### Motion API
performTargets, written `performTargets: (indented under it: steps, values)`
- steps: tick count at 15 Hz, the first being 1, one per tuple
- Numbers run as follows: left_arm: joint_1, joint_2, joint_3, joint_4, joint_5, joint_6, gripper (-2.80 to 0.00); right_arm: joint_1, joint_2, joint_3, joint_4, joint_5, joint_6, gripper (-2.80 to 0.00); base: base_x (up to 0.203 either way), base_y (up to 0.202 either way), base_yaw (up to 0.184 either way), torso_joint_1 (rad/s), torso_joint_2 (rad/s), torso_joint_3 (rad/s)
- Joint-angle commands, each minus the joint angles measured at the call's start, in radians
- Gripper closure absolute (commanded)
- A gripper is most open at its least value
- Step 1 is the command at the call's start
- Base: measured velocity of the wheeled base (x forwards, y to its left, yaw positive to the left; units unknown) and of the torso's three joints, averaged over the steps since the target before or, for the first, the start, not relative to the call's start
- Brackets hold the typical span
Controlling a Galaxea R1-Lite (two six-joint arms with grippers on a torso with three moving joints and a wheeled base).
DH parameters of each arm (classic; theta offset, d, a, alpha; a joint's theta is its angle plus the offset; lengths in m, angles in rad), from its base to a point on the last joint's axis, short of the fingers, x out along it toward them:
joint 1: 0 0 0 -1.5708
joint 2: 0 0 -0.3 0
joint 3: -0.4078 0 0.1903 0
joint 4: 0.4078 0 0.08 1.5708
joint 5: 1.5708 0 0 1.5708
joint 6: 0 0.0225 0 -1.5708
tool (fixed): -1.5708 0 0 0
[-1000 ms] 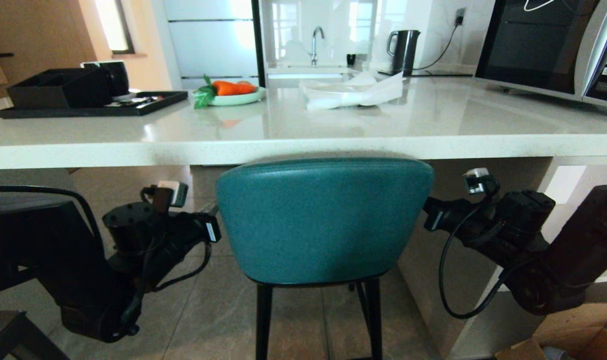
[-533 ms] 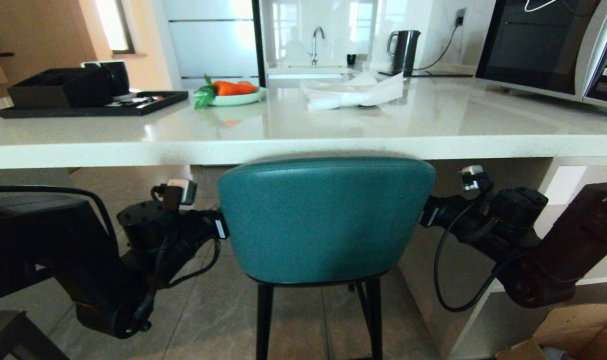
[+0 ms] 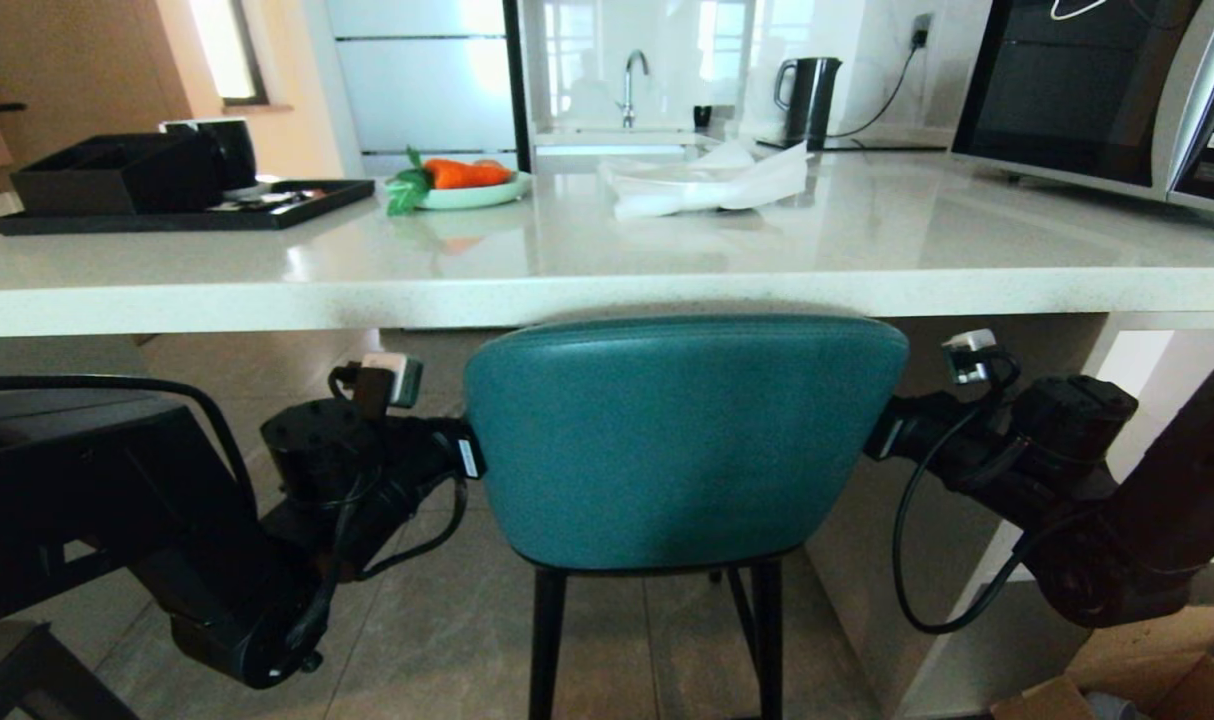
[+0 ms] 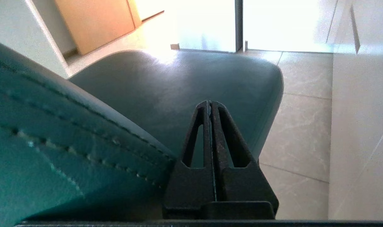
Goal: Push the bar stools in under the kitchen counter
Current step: Pull the blue chair out from under the dining table
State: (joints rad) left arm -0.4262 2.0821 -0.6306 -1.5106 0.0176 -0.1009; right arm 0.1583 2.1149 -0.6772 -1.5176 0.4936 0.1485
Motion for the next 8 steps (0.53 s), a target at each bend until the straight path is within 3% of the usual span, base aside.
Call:
performTargets:
  steps: [1,8]
  values:
    - [0.001,-0.021,0.002,-0.019,-0.007,-0.003,0.0,0.057,-0.041,0.025,-0.012,0.013,0.002,0.0,0.0,0.0,0.0,0.0,0.0,0.0]
    - [0.02,-0.06,0.02,-0.019,-0.007,0.006,0.0,0.143,-0.132,0.141,-0.012,0.005,0.002,0.0,0.0,0.0,0.0,0.0,0.0,0.0]
